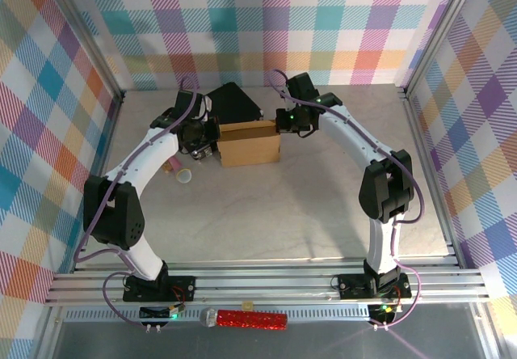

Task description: Fold the paper box

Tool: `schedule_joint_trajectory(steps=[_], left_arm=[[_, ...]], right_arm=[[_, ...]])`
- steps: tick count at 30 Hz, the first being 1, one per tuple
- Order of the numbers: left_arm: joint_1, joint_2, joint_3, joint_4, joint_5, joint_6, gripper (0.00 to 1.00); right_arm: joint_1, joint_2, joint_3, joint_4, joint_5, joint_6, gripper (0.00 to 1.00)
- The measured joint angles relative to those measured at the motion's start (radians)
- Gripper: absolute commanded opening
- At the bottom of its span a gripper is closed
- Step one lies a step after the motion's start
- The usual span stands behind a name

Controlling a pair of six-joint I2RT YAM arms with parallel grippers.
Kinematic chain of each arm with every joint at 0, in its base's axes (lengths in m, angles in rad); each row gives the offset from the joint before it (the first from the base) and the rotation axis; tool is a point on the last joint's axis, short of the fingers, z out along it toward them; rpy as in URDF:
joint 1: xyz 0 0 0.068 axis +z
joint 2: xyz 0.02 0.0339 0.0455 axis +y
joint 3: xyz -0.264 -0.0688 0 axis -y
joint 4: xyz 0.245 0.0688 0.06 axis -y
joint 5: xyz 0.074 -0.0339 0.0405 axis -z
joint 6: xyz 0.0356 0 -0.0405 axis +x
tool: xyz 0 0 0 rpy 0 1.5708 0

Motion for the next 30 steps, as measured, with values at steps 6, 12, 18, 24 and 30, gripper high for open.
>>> schedule_joint_trajectory(steps=[6, 12, 18, 24, 30], left_arm=[[0.0, -0.009, -0.012, 0.008, -0.002, 0.022, 0.0], [-0.001, -0.025, -0.039, 0.027, -0.005, 0.027, 0.0], [-0.001, -0.036, -0.071, 0.075, -0.008, 0.03, 0.0], [-0.001, -0.059, -0.124, 0.134, -0.008, 0.029, 0.0], [-0.002, -0.073, -0.15, 0.159, -0.007, 0.029, 0.0]], right_arm=[[0.0, 0.0, -0.001, 0.004, 0.0, 0.0, 0.0], [0.0, 0.0, -0.003, 0.008, -0.003, 0.003, 0.0], [0.0, -0.001, -0.01, 0.02, -0.002, 0.004, 0.0], [0.0, -0.015, -0.035, 0.042, -0.002, 0.007, 0.0], [0.0, -0.03, -0.063, 0.064, 0.001, 0.007, 0.0]])
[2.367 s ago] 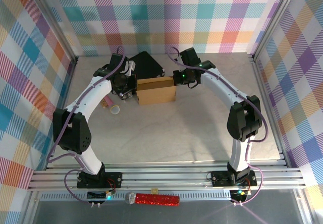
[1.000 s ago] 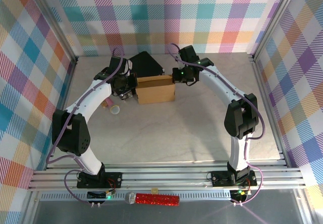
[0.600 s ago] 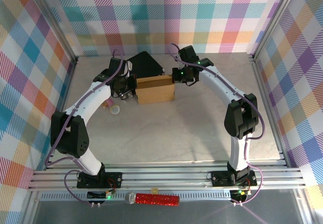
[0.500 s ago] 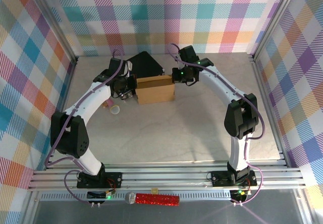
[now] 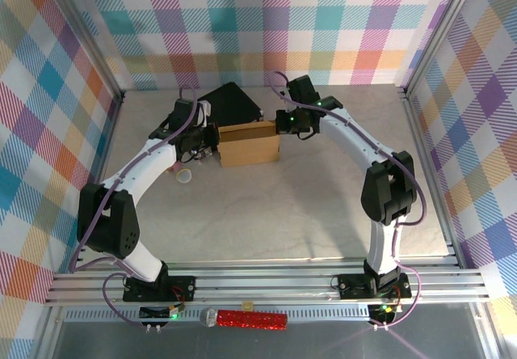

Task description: Fold the paper box

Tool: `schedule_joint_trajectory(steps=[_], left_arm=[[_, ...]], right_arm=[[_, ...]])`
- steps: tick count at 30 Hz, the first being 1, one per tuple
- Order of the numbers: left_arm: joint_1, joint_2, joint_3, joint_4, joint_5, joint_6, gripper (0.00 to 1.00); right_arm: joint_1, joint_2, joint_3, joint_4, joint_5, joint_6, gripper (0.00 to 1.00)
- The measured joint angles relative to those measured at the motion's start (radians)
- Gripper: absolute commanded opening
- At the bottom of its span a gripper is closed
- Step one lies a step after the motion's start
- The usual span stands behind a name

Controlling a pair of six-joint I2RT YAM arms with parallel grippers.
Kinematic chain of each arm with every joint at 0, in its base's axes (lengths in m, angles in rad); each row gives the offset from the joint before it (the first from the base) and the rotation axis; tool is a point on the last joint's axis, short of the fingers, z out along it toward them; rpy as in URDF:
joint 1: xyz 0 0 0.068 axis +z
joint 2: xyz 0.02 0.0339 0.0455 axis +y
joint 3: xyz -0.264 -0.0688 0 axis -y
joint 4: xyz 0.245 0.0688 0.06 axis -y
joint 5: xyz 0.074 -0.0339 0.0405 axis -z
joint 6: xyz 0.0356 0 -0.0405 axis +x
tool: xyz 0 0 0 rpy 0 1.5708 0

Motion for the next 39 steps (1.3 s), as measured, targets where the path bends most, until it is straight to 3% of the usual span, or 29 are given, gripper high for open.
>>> schedule_joint_trajectory(steps=[17, 39], left_arm=[[-0.007, -0.002, -0.006, 0.014, -0.021, 0.0, 0.0], [-0.046, -0.061, -0.123, 0.101, -0.114, -0.004, 0.0]], right_arm=[[0.0, -0.013, -0.039, 0.057, -0.004, -0.002, 0.0], [0.011, -0.154, -0.368, 0.344, 0.004, -0.054, 0.0]])
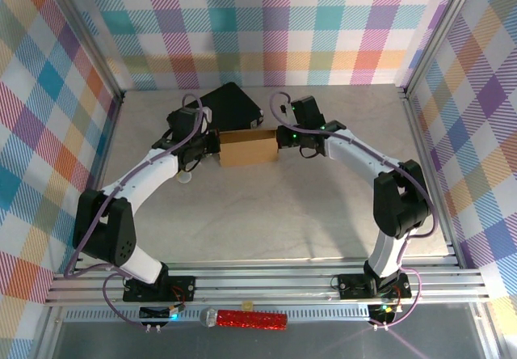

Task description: Fold the paper box

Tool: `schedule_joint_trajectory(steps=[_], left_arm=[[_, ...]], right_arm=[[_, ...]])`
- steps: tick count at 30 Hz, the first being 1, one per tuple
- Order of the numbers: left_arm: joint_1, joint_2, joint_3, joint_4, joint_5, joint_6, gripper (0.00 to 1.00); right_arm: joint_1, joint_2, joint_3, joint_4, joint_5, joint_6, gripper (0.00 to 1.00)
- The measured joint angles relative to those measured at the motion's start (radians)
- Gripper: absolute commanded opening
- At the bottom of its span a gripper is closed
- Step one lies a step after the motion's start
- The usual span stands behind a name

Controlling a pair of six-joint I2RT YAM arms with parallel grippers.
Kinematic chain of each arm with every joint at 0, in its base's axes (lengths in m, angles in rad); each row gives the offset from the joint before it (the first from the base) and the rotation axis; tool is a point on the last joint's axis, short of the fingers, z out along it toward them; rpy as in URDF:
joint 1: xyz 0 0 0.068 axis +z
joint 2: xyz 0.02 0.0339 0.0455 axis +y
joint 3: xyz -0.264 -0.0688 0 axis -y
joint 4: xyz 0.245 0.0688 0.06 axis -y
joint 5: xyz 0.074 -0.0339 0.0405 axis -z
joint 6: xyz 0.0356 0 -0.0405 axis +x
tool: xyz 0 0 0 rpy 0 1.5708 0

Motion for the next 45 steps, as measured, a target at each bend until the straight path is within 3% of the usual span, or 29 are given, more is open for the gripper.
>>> schedule_joint_trajectory(steps=[10, 19, 23, 29, 35, 39, 45], left_arm=[[-0.025, -0.01, -0.024, 0.015, -0.101, 0.004, 0.0], [-0.031, -0.01, -0.024, 0.009, -0.142, 0.005, 0.0], [-0.034, -0.01, -0.023, 0.004, -0.15, 0.005, 0.0], [-0.046, -0.004, -0.008, -0.014, -0.161, 0.004, 0.0], [-0.063, 0.007, 0.009, -0.026, -0.168, 0.004, 0.0], [-0.066, 0.01, 0.013, -0.032, -0.169, 0.004, 0.0], [-0.071, 0.013, 0.017, -0.034, -0.176, 0.004, 0.0]], right_arm=[[0.001, -0.002, 0.007, -0.143, 0.0, 0.024, 0.36], [-0.014, -0.052, 0.01, -0.264, -0.1, 0.109, 0.56], [-0.055, -0.086, 0.042, -0.272, -0.172, 0.275, 0.63], [-0.108, -0.089, 0.058, -0.18, -0.289, 0.686, 0.71], [-0.109, -0.039, -0.001, 0.04, -0.424, 1.071, 0.72], [-0.109, 0.017, -0.018, 0.088, -0.49, 1.194, 0.72], [-0.119, 0.031, -0.06, 0.152, -0.525, 1.259, 0.72]])
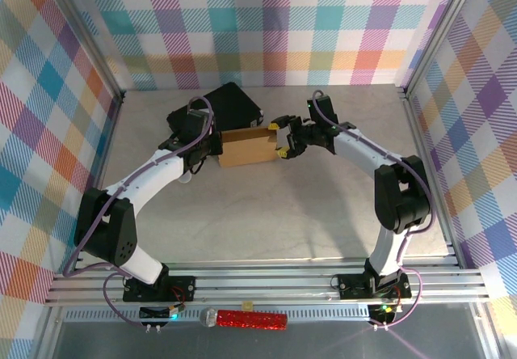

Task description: Fold the paper box

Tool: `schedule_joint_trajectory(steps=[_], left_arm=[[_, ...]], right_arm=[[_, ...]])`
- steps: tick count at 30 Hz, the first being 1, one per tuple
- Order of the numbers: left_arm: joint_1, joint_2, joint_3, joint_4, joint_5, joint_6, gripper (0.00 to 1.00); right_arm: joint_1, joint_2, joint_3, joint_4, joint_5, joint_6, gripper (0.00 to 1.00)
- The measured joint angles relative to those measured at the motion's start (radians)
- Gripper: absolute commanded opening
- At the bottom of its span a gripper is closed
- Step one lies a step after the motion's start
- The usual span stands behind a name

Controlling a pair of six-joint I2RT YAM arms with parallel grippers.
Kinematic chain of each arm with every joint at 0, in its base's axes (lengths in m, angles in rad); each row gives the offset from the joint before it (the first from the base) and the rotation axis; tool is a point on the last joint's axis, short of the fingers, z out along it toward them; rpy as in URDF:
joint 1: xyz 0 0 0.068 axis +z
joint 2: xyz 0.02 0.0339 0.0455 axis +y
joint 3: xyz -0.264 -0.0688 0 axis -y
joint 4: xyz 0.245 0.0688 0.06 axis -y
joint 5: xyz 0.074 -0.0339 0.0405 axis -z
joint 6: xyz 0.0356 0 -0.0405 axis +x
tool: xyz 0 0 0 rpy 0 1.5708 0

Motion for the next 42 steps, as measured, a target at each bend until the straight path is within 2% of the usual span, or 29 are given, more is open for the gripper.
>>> schedule_joint_trajectory(steps=[10, 19, 23, 26, 31, 38, 42], left_arm=[[-0.008, 0.011, 0.016, -0.011, -0.01, 0.0, 0.0], [-0.01, 0.012, 0.02, -0.02, -0.011, 0.0, 0.0], [-0.015, 0.012, 0.021, -0.023, -0.014, 0.0, 0.0], [-0.016, 0.012, 0.026, -0.032, -0.014, 0.0, 0.08], [-0.017, 0.012, 0.031, -0.063, -0.014, -0.005, 0.3], [-0.017, -0.01, 0.031, -0.111, 0.023, -0.027, 0.46], [-0.02, -0.045, 0.024, -0.12, 0.093, -0.063, 0.49]], right_arm=[[-0.035, 0.052, 0.025, 0.092, -0.031, 0.042, 0.64], [-0.034, 0.068, 0.011, 0.128, -0.04, 0.055, 0.47], [-0.035, 0.073, 0.006, 0.128, -0.04, 0.054, 0.43], [-0.035, 0.073, 0.004, 0.129, -0.041, 0.051, 0.4], [-0.035, 0.073, 0.003, 0.129, -0.048, 0.05, 0.39], [-0.037, 0.073, 0.003, 0.129, -0.048, 0.043, 0.39], [-0.037, 0.073, 0.003, 0.129, -0.048, 0.043, 0.38]])
